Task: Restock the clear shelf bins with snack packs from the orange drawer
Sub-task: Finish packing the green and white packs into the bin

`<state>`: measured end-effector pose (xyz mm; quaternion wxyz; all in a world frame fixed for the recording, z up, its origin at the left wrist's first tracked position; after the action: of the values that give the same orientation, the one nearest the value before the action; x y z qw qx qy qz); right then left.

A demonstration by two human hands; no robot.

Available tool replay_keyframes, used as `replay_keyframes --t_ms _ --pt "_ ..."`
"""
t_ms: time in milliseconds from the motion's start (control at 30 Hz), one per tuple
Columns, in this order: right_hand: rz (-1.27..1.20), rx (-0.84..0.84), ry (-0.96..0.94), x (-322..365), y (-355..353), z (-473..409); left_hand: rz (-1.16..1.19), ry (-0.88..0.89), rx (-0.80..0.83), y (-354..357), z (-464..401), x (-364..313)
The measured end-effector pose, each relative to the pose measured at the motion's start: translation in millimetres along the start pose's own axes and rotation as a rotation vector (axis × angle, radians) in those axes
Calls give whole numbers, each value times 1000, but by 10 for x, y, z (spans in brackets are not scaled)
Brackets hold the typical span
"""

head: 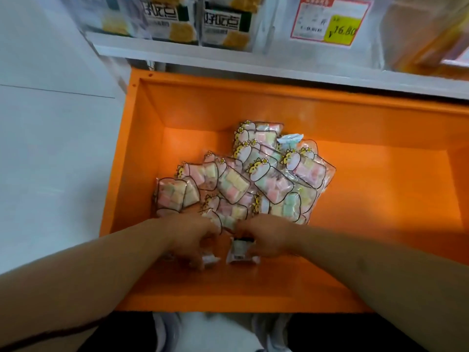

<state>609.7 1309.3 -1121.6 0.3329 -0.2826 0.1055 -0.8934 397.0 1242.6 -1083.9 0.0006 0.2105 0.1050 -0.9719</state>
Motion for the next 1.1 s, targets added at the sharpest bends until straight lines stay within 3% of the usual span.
replay_keyframes --t_ms 133,267,400,567,700,867,1033,1100 --pt "-29 -7 22 42 7 -15 18 -23 -15 72 -50 31" --pt "-35 89 40 51 75 -33 37 -26 -59 68 -17 -5" --pt "-122 38 30 102 18 86 96 -30 -122 115 11 16" --pt "-372 -21 142 147 -370 404 322 -59 -321 -72 224 65" --pt "-645 -164 152 183 -756 744 631 0 -515 -387 568 40" --pt "-1186 -441 -53 502 -1120 1296 1042 231 -721 -713 1085 -257" --pt "-1410 -656 -314 862 -1405 1858 1153 483 -877 -863 1734 -664" --pt "-1459 -705 -407 987 -1463 2037 1078 538 -939 -856 1982 -781"
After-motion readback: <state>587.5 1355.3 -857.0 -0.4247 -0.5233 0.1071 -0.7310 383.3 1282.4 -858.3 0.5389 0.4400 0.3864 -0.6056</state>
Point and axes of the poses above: each hand's wrist, its own z-axis away from the middle knuckle, its own y-axis out of the palm, x = y × z, the point moved 1 cm from there along -z, towards the middle knuckle, and after that the axes turned 13 degrees about x, right-handed, at the moved point
